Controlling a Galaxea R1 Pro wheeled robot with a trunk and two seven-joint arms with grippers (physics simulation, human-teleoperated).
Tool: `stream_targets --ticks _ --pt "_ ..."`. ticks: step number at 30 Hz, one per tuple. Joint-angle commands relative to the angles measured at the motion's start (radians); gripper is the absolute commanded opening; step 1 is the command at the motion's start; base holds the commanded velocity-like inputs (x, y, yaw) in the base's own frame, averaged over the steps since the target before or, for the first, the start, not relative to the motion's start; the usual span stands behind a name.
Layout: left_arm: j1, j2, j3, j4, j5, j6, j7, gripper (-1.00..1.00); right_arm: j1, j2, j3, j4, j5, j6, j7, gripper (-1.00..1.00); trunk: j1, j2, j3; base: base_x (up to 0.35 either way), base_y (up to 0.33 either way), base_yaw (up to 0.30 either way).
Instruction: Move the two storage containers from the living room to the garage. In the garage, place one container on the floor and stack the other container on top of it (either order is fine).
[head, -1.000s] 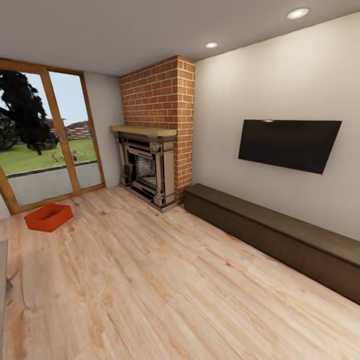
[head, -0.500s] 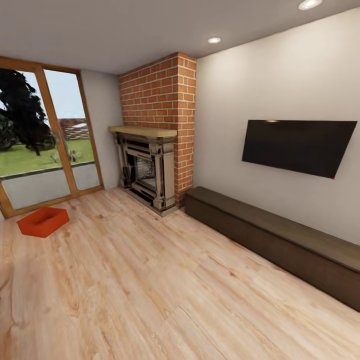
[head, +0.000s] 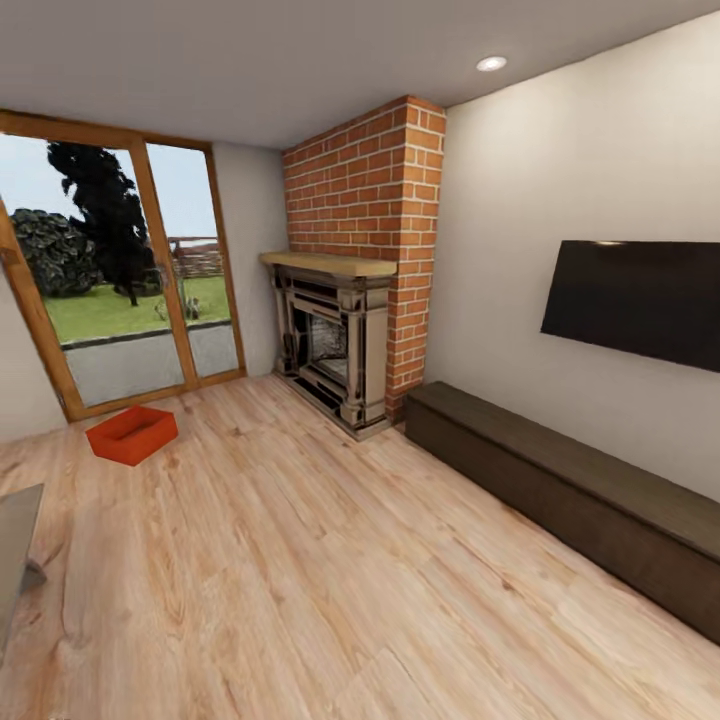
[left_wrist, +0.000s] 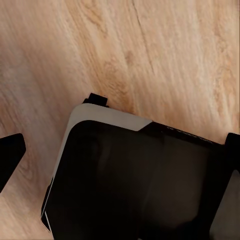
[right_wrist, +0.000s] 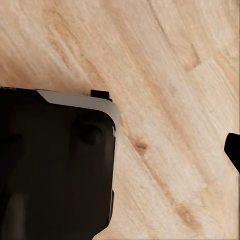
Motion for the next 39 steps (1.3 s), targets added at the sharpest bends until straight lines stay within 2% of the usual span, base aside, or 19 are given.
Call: stream_targets --ticks 1,39 --pt "-0.001 0.0 -0.008 0.0 0.008 0.0 0.004 1.0 -0.001 0.001 0.008 0.003 -0.009 -0.006 -0.001 1.0 0.001 -0.002 -0.002 0.322 0.0 0.273" --pt "-0.001 0.0 -0.008 0.0 0.008 0.0 0.004 1.0 -0.001 -0.001 0.008 0.003 -0.009 -0.006 -0.002 1.0 0.001 -0.002 -0.002 0.322 0.0 0.273"
